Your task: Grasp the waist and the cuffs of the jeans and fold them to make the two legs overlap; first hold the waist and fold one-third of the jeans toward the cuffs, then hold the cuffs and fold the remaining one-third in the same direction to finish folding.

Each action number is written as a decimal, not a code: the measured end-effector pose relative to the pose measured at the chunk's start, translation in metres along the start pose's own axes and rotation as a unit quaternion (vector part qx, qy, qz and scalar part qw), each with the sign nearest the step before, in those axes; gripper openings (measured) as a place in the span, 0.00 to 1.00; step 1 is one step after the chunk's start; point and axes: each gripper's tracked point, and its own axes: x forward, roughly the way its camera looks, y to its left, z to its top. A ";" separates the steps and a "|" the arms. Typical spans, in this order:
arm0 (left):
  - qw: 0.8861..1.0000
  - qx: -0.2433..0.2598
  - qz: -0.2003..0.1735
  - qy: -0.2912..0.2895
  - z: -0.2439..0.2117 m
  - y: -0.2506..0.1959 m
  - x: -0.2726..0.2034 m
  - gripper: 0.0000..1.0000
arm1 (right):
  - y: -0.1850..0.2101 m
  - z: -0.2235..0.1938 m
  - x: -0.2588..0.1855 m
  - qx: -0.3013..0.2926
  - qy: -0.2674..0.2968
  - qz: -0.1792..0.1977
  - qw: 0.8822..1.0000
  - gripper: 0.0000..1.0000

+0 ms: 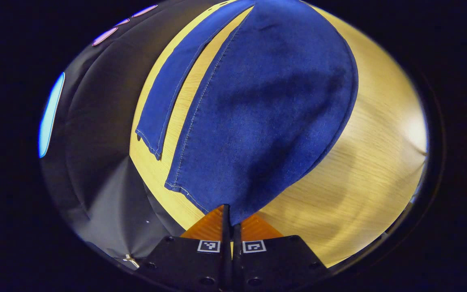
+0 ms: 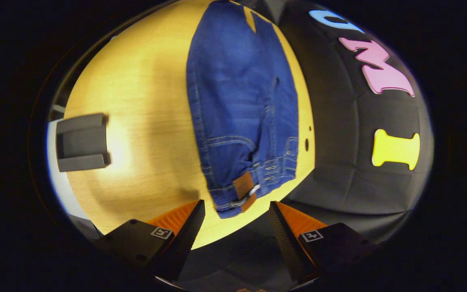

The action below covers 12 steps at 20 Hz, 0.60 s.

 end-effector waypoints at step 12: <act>1.000 -0.019 0.012 -0.002 0.001 0.000 0.001 0.06 | -0.027 0.026 0.057 -0.026 0.026 -0.056 0.998 0.35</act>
